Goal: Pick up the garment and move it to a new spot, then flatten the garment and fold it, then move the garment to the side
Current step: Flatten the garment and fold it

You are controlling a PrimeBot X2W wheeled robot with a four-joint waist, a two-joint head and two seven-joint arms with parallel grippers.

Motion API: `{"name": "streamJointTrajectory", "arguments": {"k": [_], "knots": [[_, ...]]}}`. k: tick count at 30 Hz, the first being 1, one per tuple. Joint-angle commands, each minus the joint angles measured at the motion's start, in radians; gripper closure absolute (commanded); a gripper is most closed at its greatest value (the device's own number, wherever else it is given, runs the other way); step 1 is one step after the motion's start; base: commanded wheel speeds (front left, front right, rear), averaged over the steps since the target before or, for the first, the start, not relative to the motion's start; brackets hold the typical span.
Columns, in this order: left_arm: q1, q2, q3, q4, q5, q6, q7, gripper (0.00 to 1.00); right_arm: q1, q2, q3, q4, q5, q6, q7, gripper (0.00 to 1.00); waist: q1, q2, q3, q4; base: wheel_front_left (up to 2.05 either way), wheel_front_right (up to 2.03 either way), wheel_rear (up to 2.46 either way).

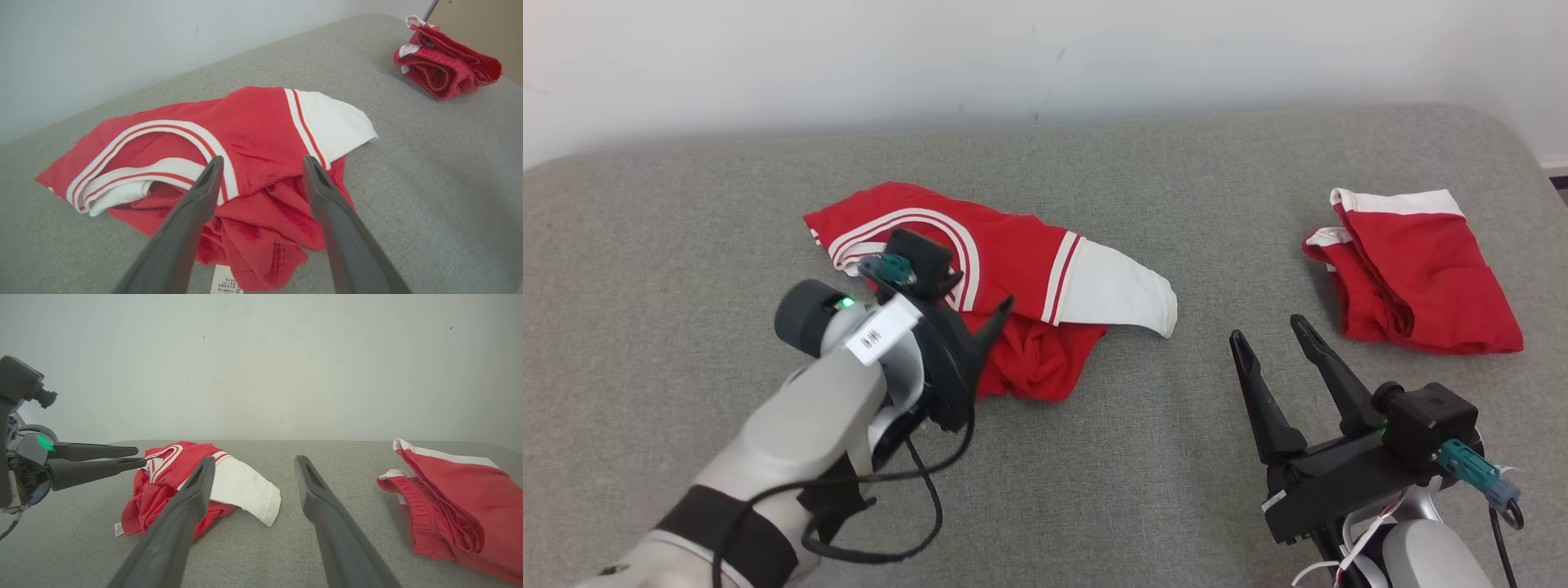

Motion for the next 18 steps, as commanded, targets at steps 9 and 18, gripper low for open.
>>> {"name": "streamJointTrajectory", "arguments": {"k": [9, 18], "knots": [[0.024, -0.041, -0.044, 0.011, 0.038, 0.029, -0.043, 0.0, -0.016, -0.002, 0.005, 0.002, 0.015, -0.001, -0.014, 0.0, 0.0001, 0.0, 0.031, -0.019, 0.0, 0.0, 0.0], [0.012, -0.061, -0.057, 0.076, 0.045, 0.05, -0.077, 0.0, -0.031, -0.002, -0.001, 0.005, 0.014, -0.001, -0.024, 0.0, 0.0001, 0.0, 0.062, -0.051, 0.0, 0.0, 0.0]]}}
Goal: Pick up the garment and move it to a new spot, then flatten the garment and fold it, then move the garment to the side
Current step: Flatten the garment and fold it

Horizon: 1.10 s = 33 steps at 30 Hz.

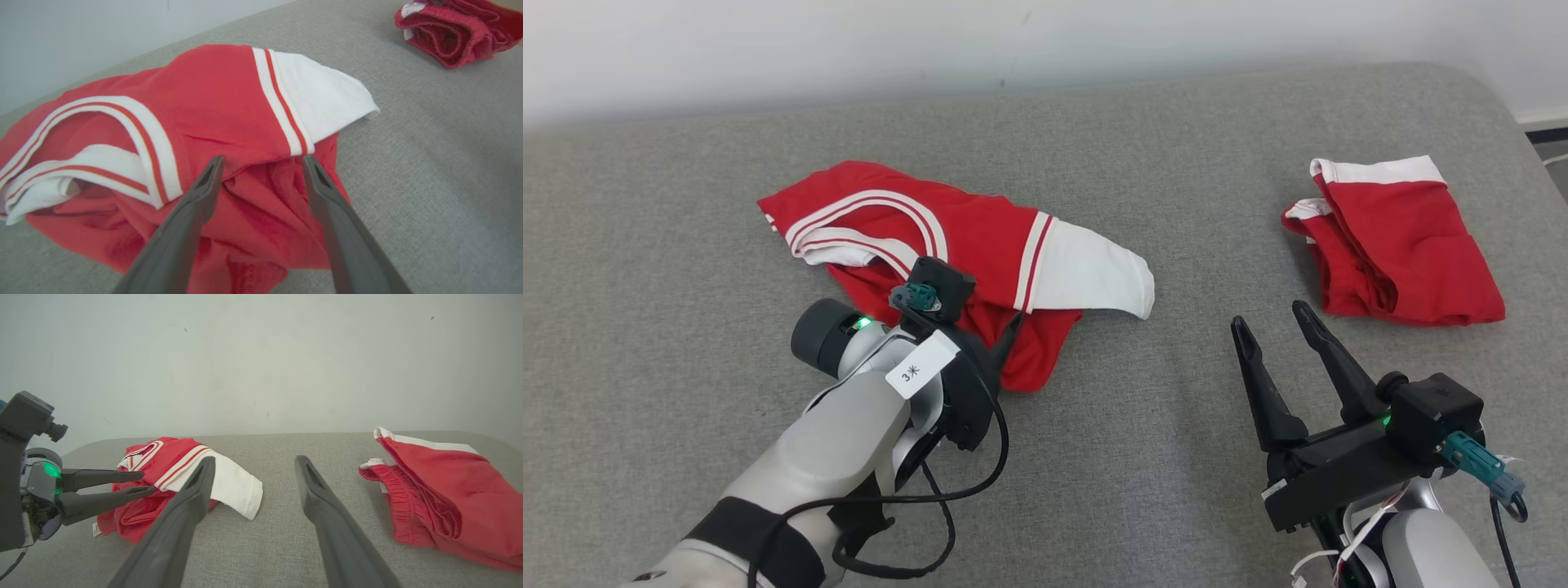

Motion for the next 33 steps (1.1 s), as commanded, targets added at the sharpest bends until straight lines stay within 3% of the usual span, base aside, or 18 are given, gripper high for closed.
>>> {"name": "streamJointTrajectory", "arguments": {"k": [1, 15, 25, 33], "knots": [[-0.012, 0.0, -0.001, 0.012, 0.0, -0.001, -0.008, 0.0, -0.011, -0.002, -0.002, 0.0, 0.01, -0.001, -0.006, 0.0, 0.0, 0.0, 0.009, -0.01, 0.0, 0.0, 0.0], [-0.045, -0.013, 0.002, 0.064, -0.015, -0.012, -0.063, 0.0, -0.018, -0.002, -0.004, 0.006, 0.009, -0.001, -0.013, 0.0, 0.0, 0.0, 0.028, -0.02, 0.0, 0.0, 0.0], [-0.028, -0.018, -0.027, 0.078, -0.033, -0.031, -0.038, 0.0, -0.021, -0.002, -0.003, 0.006, 0.011, -0.001, -0.017, 0.0, 0.0, 0.0, 0.036, -0.016, 0.0, 0.0, 0.0], [-0.039, -0.019, -0.041, 0.018, -0.057, -0.005, -0.027, 0.0, -0.036, -0.002, 0.004, 0.009, 0.016, -0.001, -0.02, 0.0, 0.0, 0.0, 0.062, -0.03, 0.0, 0.0, 0.0]]}}
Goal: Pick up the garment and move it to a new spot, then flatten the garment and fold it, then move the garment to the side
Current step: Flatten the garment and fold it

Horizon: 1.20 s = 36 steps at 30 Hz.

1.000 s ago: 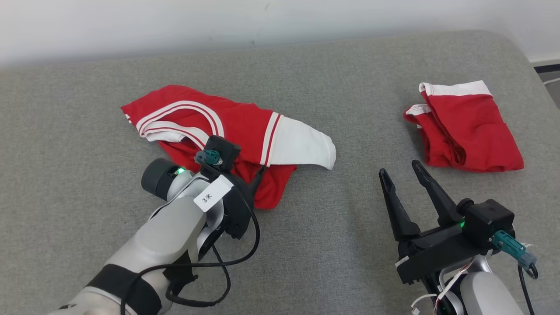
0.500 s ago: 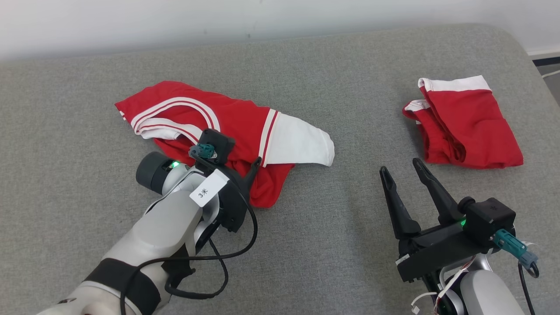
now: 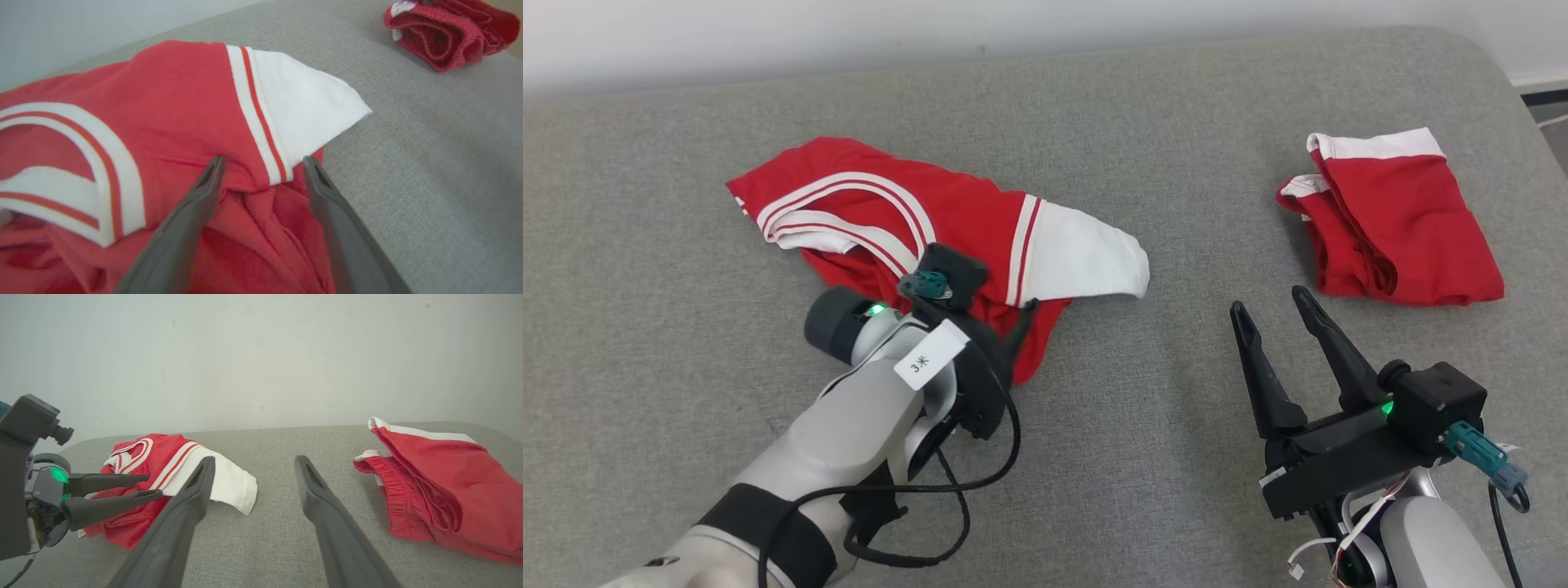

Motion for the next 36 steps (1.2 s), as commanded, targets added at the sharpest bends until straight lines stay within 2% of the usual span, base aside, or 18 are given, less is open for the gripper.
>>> {"name": "streamJointTrajectory", "arguments": {"k": [1, 6, 10, 11, 12, 13, 14, 27, 36], "knots": [[-0.005, 0.002, -0.006, -0.009, -0.008, 0.006, 0.003, 0.0, -0.01, -0.002, -0.001, 0.002, 0.005, -0.001, -0.004, 0.0, 0.0, -0.0001, 0.006, -0.006, 0.0, 0.0, 0.0], [-0.016, 0.003, -0.024, -0.019, 0.005, 0.051, 0.017, 0.0, -0.02, -0.002, 0.001, 0.005, 0.009, -0.001, -0.011, 0.0, 0.0, -0.0001, 0.017, -0.02, 0.0, 0.0, 0.0], [-0.018, 0.003, -0.03, -0.006, -0.001, 0.062, 0.021, 0.0, -0.019, -0.002, -0.001, 0.009, 0.011, -0.001, -0.019, 0.0, 0.0, -0.0001, 0.02, -0.023, 0.0, 0.0, 0.0], [-0.017, 0.003, -0.031, -0.001, -0.001, 0.064, 0.024, 0.45, -0.02, -0.002, -0.002, 0.011, 0.012, -0.001, -0.02, 0.0, 0.0, -0.0001, 0.021, -0.024, 0.0, 0.0, 0.0], [-0.016, 0.003, -0.032, 0.002, -0.005, 0.063, 0.024, 0.65, -0.02, -0.002, -0.002, 0.013, 0.012, -0.001, -0.02, 0.0, 0.0, -0.0001, 0.02, -0.023, 0.0, 0.0, 0.0], [-0.015, 0.003, -0.033, 0.004, -0.007, 0.062, 0.023, 0.78, -0.02, -0.002, -0.003, 0.014, 0.013, -0.001, -0.02, 0.0, 0.0, -0.0001, 0.02, -0.022, 0.0, 0.0, 0.0], [-0.014, 0.003, -0.034, 0.007, -0.009, 0.06, 0.021, 1.0, -0.019, -0.002, -0.003, 0.015, 0.013, -0.001, -0.02, 0.0, 0.0, -0.0001, 0.019, -0.021, 0.0, 0.0, 0.0], [-0.025, 0.002, -0.031, 0.003, -0.041, 0.057, -0.029, 1.0, -0.005, -0.002, 0.001, 0.028, 0.006, -0.001, -0.014, 0.0, 0.0, -0.0001, -0.018, 0.003, 0.0, 0.0, 0.0], [-0.09, 0.002, 0.014, -0.042, -0.088, 0.059, -0.1, 1.0, 0.012, -0.002, 0.001, 0.034, 0.007, -0.001, -0.008, 0.0, 0.0, -0.0001, -0.062, 0.019, 0.0, 0.0, 0.0]]}}
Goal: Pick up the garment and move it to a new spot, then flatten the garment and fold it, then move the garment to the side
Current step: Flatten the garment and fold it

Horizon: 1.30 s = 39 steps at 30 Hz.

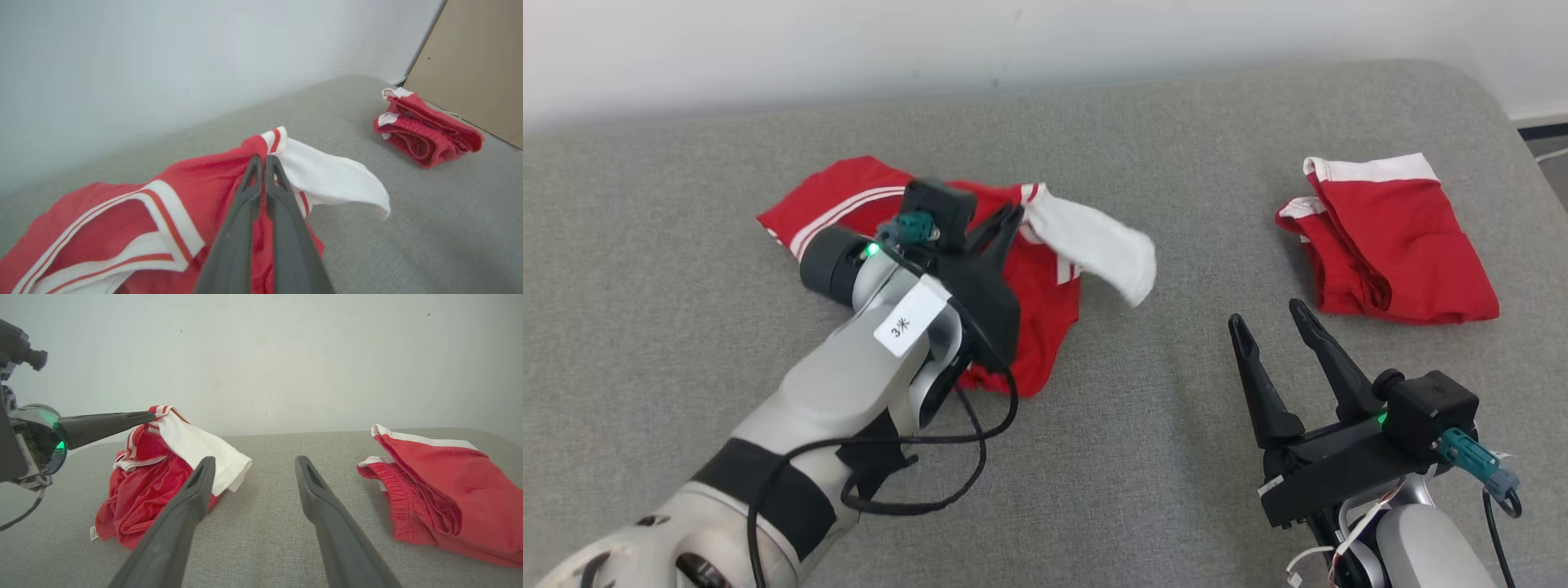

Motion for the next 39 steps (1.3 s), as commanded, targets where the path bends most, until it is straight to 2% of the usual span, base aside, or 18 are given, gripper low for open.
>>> {"name": "streamJointTrajectory", "arguments": {"k": [1, 13, 24, 29, 33, 39], "knots": [[-0.025, 0.002, 0.003, -0.013, -0.007, -0.001, -0.01, 1.0, 0.008, -0.002, -0.002, 0.0, 0.0, -0.001, 0.002, 0.0, 0.0, 0.0, -0.014, 0.008, 0.0, 0.0, 0.0], [-0.215, 0.002, 0.048, -0.113, 0.005, 0.01, -0.056, 1.0, 0.018, -0.002, 0.017, 0.006, 0.011, -0.001, 0.003, 0.0, 0.0, 0.0, -0.043, 0.009, 0.0, 0.0, 0.0], [-0.328, 0.037, 0.196, -0.259, -0.015, 0.06, -0.087, 1.0, 0.022, -0.002, 0.009, 0.014, 0.016, -0.001, -0.01, 0.0, 0.0, 0.0, -0.044, 0.012, 0.0, 0.0, 0.0], [-0.265, 0.089, 0.256, -0.335, -0.027, 0.089, -0.088, 1.0, 0.026, -0.002, -0.001, 0.007, 0.01, -0.001, -0.006, 0.0, 0.0, 0.0, -0.04, 0.042, 0.0, 0.0, 0.0], [-0.199, 0.13, 0.259, -0.359, -0.031, 0.1, -0.088, 1.0, 0.029, -0.002, -0.002, 0.001, 0.003, -0.001, 0.0, 0.0, 0.0, 0.0, -0.034, 0.067, 0.0, 0.0, 0.0], [-0.015, 0.21, 0.258, -0.38, -0.069, 0.12, -0.088, 1.0, 0.032, -0.002, -0.013, -0.015, -0.009, -0.001, 0.014, 0.0, 0.0, 0.0, -0.024, 0.115, 0.0, 0.0, 0.0]]}}
